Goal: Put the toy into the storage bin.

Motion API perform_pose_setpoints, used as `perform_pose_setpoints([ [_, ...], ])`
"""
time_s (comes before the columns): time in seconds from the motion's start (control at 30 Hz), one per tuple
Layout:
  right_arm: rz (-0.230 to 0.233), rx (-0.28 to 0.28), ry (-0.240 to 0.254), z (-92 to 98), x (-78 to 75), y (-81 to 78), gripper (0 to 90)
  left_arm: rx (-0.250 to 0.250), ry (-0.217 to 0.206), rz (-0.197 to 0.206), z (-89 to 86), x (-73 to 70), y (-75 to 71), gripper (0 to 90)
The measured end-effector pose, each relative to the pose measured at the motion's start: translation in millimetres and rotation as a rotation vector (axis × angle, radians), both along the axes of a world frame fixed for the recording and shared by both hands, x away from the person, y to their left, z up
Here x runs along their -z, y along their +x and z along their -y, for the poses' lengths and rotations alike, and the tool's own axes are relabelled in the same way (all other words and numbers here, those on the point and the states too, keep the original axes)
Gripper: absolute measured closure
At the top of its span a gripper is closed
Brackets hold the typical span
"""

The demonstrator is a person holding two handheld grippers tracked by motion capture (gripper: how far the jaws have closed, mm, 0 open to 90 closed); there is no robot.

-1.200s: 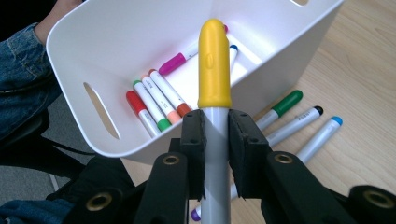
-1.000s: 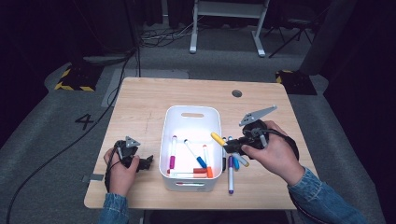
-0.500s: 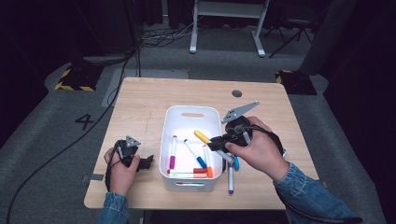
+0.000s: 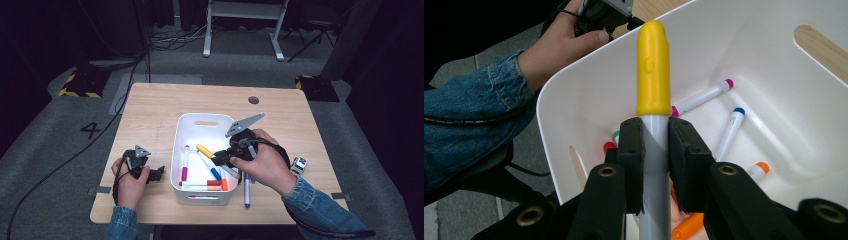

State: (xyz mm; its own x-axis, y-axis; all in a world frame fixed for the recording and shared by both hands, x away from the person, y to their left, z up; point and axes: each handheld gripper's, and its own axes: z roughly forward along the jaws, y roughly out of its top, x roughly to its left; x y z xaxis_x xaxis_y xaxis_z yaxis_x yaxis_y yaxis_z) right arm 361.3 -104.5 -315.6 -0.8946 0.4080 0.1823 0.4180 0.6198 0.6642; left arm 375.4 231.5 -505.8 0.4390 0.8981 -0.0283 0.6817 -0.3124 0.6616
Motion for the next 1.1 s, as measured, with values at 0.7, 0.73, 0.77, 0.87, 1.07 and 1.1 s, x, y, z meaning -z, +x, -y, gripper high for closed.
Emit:
perform_pose_setpoints([
  [0.7, -0.029, -0.048, -0.06, -14.4, 33.5, -7.1, 77.3, 0.001, 0.001, 0.001, 0.0, 0.0, 0.0, 0.0],
  [0.73, -0.027, -0.052, -0.063, -14.7, 34.6, -6.9, 77.3, 0.001, 0.001, 0.001, 0.0, 0.0, 0.1, 0.0],
  [0.77, -0.03, -0.053, -0.069, -15.4, 35.8, -7.2, 77.3, -0.001, 0.0, 0.001, 0.1, 0.1, 0.0, 0.0],
  [0.87, -0.032, -0.052, -0.075, -17.9, 40.0, -8.1, 77.2, 0.0, 0.001, 0.002, 0.0, 0.1, 0.1, 0.0],
  [1.07, -0.031, -0.055, -0.1, -22.1, 47.8, -8.0, 77.2, -0.001, -0.001, 0.002, 0.1, 0.1, 0.1, 0.0],
  [1.1, -0.033, -0.054, -0.1, -22.5, 48.8, -8.2, 77.1, -0.001, 0.0, 0.001, 0.1, 0.1, 0.0, 0.0],
])
